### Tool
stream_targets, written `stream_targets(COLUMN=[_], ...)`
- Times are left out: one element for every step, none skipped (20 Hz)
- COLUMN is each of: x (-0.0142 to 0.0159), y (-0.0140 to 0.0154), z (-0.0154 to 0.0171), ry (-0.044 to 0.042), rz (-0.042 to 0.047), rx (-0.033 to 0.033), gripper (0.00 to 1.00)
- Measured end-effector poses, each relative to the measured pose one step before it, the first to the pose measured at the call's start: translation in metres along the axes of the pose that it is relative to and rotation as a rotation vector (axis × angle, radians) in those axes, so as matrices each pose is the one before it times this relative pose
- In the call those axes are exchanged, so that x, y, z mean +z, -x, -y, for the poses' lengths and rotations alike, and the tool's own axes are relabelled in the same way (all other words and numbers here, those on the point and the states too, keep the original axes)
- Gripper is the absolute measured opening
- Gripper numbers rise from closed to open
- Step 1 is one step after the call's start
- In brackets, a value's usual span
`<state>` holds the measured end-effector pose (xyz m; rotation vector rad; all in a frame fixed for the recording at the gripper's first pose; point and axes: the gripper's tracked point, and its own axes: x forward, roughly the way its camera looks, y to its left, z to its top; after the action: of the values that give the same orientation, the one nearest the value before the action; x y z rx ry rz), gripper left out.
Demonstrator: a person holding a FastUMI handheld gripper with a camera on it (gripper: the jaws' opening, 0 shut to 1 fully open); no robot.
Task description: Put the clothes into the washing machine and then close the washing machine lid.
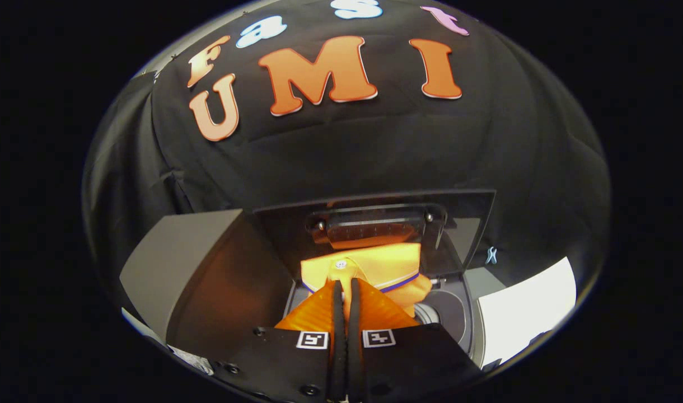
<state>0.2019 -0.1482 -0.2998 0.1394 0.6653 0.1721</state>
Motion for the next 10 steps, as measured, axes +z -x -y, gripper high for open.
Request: stream_targets(x=[-0.01368,-0.01485,-0.01520,-0.01426,-0.01298,-0.01146,-0.01417,-0.00950,-0.01005,-0.00817], y=[-0.00852,-0.01069,-0.00948,-0.01085,-0.01176,-0.00964,-0.00998,-0.01063,-0.00941,-0.00965], z=[0.00339,0.00897,0.00367,0.00445,0.00296,0.00273,0.00565,0.00384,0.00221,0.00311], ry=[0.00231,0.00145,-0.00381,-0.00773,-0.00519,-0.00064,0.00067,-0.00477,-0.00112,-0.00222], rz=[-0.02858,-0.03195,-0.02891,-0.02500,-0.02335,-0.02541,-0.02850,-0.01747,-0.02418,-0.01748], rx=[-0.00543,-0.00624,-0.00127,-0.00217,-0.00590,-0.00699,-0.00563,-0.00514,-0.00010,-0.00696], gripper=[0.09,0.09,0.09,0.09,0.09,0.09,0.09,0.09,0.09,0.09])
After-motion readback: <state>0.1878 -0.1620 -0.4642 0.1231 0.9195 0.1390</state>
